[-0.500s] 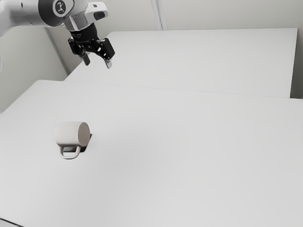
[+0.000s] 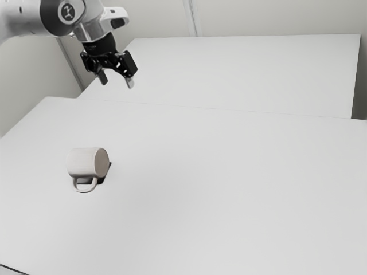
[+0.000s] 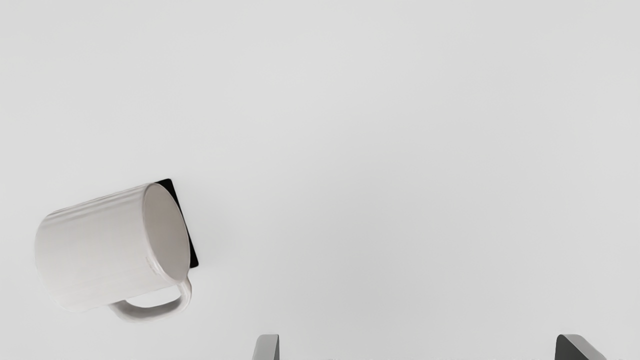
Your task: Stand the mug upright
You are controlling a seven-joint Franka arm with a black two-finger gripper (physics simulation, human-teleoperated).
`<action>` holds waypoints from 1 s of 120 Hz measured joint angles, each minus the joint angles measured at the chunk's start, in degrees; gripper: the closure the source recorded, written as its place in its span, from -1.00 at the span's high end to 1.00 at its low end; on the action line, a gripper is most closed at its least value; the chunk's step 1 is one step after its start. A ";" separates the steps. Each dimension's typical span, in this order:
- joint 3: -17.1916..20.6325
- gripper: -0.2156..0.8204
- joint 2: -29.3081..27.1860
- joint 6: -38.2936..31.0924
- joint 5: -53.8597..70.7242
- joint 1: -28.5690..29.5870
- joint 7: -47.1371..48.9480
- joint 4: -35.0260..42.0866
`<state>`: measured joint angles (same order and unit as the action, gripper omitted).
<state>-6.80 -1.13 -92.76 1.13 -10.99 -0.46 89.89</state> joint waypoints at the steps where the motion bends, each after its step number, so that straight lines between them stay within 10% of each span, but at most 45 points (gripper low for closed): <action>1: -0.03 0.58 -0.09 -0.02 -0.01 -0.03 0.01 0.21; 64: -12.12 0.58 -3.84 -3.31 -3.80 1.02 -2.45 13.13; 120: -31.88 0.58 4.22 -13.33 -21.20 2.85 -31.38 18.92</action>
<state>-38.67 3.09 -106.09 -20.07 -8.15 -31.84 108.81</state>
